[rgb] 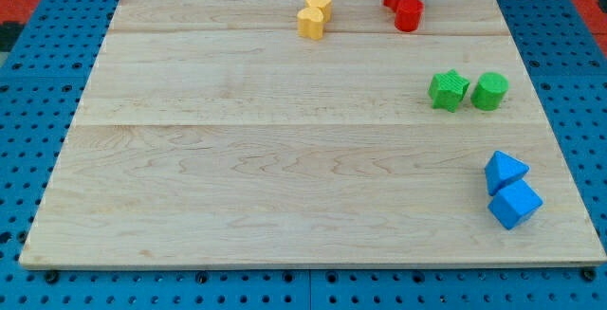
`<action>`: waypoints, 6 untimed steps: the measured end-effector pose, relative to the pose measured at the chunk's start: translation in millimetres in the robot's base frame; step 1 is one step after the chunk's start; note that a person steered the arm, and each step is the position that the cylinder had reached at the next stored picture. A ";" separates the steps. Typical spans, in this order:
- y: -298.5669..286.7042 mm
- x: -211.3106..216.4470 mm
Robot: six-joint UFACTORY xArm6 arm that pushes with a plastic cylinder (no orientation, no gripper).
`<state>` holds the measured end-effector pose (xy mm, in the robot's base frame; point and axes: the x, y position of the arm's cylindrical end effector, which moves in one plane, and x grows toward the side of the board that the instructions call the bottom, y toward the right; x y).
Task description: Push the red star to the top center of the board
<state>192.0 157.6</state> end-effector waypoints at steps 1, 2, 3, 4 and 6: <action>-13.6 14.5; -37.8 20.5; 7.3 5.1; -0.8 -0.2; -152.0 66.8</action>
<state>258.8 5.6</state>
